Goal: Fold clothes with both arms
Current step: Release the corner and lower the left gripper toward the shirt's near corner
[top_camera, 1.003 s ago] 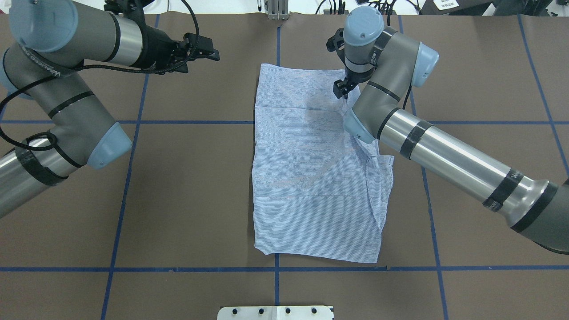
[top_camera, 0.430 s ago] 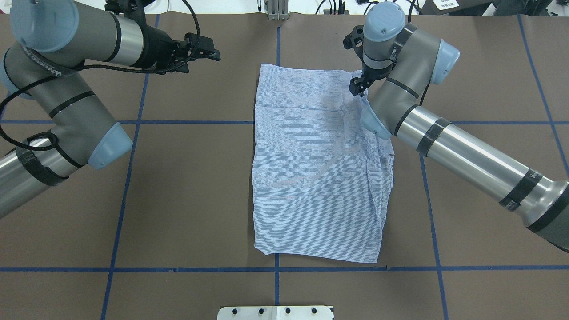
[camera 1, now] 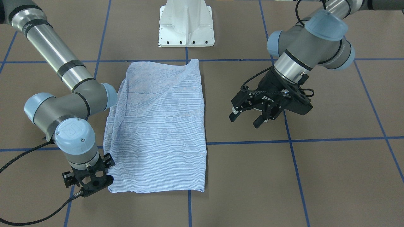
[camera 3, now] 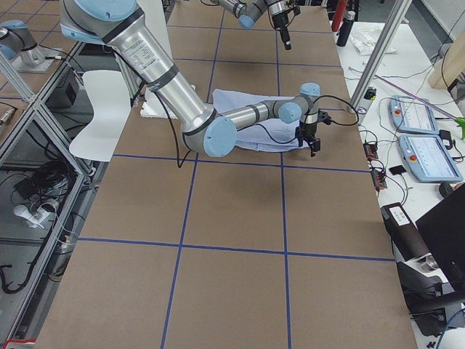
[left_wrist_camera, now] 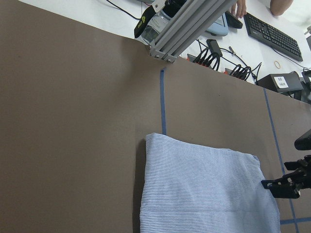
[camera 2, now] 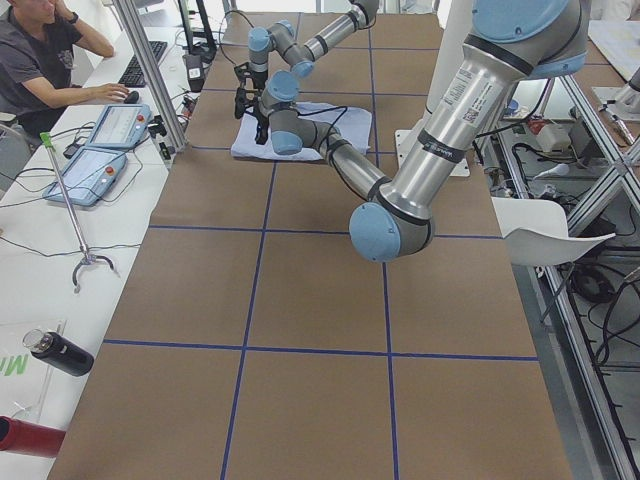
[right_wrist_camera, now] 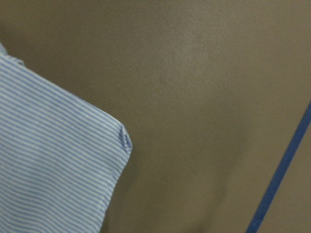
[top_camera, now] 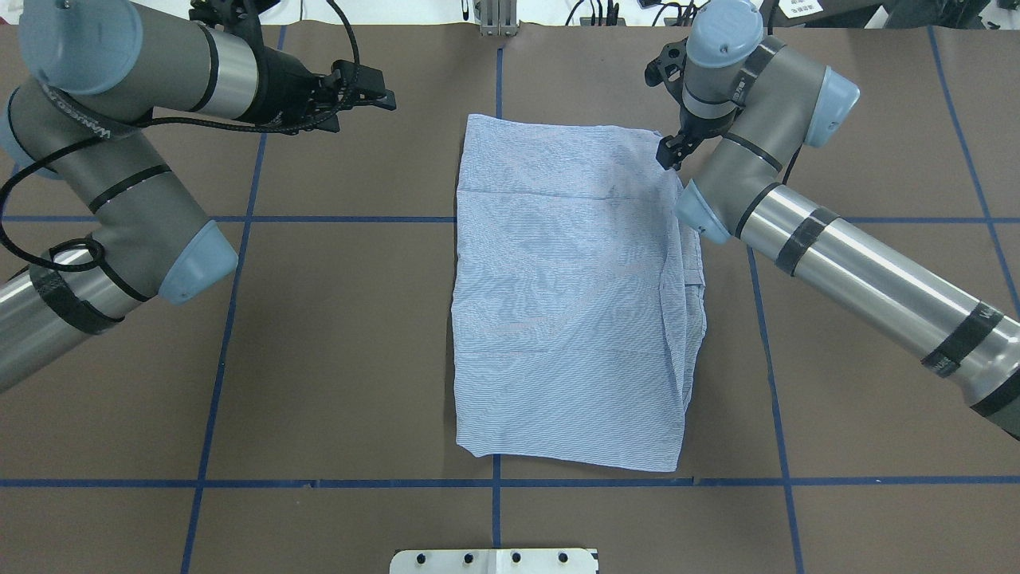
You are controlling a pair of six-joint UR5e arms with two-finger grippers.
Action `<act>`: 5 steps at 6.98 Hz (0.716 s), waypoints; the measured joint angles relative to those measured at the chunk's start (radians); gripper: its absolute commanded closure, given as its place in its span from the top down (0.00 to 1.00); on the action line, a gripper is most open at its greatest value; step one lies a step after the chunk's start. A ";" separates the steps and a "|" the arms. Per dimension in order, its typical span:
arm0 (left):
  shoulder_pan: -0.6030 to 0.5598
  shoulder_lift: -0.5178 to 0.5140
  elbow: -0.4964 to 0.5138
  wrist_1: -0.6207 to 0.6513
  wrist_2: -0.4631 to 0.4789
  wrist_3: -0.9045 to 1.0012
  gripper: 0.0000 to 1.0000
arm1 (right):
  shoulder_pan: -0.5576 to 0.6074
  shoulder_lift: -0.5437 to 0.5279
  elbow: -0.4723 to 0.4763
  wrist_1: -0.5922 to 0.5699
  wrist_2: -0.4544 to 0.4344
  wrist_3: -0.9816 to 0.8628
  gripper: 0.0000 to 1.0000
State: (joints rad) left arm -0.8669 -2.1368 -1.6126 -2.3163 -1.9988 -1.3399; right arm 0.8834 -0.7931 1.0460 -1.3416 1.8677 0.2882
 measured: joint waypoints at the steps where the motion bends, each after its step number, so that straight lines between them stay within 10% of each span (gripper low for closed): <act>1: 0.001 0.000 -0.001 0.000 0.000 -0.005 1.00 | 0.007 -0.003 0.018 -0.001 0.026 -0.004 1.00; 5: 0.055 0.031 -0.035 0.000 0.001 -0.087 1.00 | 0.026 -0.113 0.298 -0.089 0.196 0.057 1.00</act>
State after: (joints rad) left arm -0.8119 -2.1057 -1.6472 -2.3163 -1.9974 -1.4270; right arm 0.9090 -0.9065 1.3441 -1.4310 2.0640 0.3455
